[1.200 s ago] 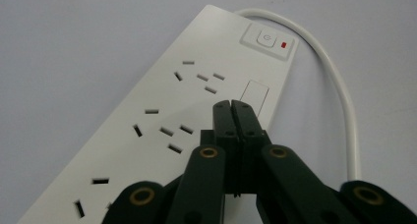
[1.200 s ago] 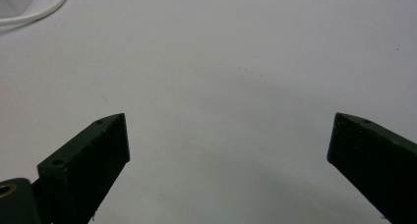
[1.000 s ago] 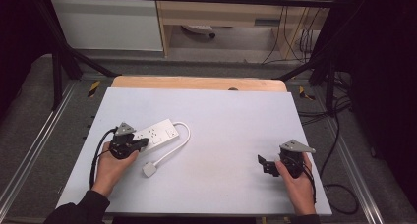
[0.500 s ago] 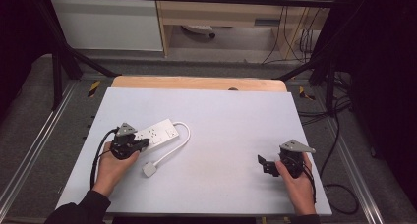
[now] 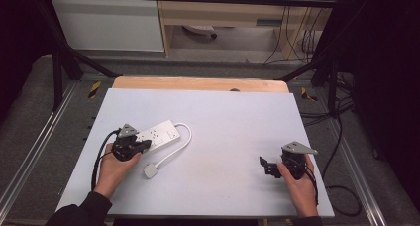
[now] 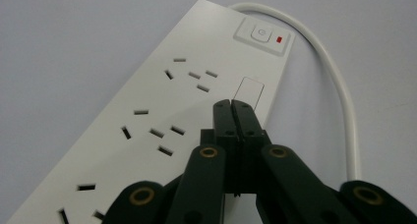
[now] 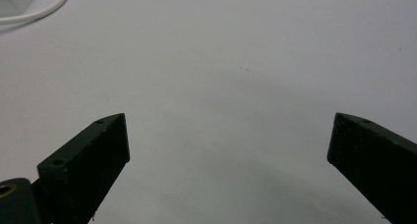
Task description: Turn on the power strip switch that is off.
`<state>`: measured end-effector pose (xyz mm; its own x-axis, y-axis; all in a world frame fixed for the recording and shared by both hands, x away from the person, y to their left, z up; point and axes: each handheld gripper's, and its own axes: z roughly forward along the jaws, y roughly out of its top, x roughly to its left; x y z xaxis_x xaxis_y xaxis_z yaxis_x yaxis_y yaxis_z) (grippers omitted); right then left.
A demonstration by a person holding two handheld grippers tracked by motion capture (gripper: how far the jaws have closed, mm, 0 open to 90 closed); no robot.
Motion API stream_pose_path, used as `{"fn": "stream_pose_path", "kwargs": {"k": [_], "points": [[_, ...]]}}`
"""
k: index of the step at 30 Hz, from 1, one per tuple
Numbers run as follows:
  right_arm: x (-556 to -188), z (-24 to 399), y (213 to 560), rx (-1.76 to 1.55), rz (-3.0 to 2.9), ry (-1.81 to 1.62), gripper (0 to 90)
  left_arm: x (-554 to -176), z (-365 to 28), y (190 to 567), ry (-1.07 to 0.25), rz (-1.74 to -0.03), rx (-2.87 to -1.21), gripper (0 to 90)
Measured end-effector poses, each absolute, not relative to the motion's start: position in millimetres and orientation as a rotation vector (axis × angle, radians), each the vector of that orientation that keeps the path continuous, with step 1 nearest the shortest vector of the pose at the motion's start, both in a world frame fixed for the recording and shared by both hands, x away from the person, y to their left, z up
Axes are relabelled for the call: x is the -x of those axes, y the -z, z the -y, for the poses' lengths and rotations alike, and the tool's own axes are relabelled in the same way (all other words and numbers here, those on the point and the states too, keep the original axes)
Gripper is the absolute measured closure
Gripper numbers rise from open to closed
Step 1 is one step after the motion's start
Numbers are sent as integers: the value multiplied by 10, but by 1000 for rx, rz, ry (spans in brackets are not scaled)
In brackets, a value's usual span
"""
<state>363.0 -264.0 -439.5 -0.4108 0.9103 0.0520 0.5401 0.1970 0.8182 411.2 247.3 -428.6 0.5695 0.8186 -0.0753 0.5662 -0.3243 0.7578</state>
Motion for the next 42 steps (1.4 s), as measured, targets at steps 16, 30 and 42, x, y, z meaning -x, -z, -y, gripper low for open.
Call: {"fn": "stream_pose_path", "kwargs": {"k": [16, 30, 42], "points": [[-3631, 2638, 4395, -1351, -2032, -1100, 27, -4124, -2480, 4288, -396, -1109, -2023, 900], [-3631, 2636, 4397, -1351, -2035, -1099, 27, -4133, -2491, 4289, -394, -1119, -2018, 900], [-3631, 2637, 4397, -1353, -2036, -1100, 27, -4145, -2480, 4302, -393, -1118, -2034, 900]]}}
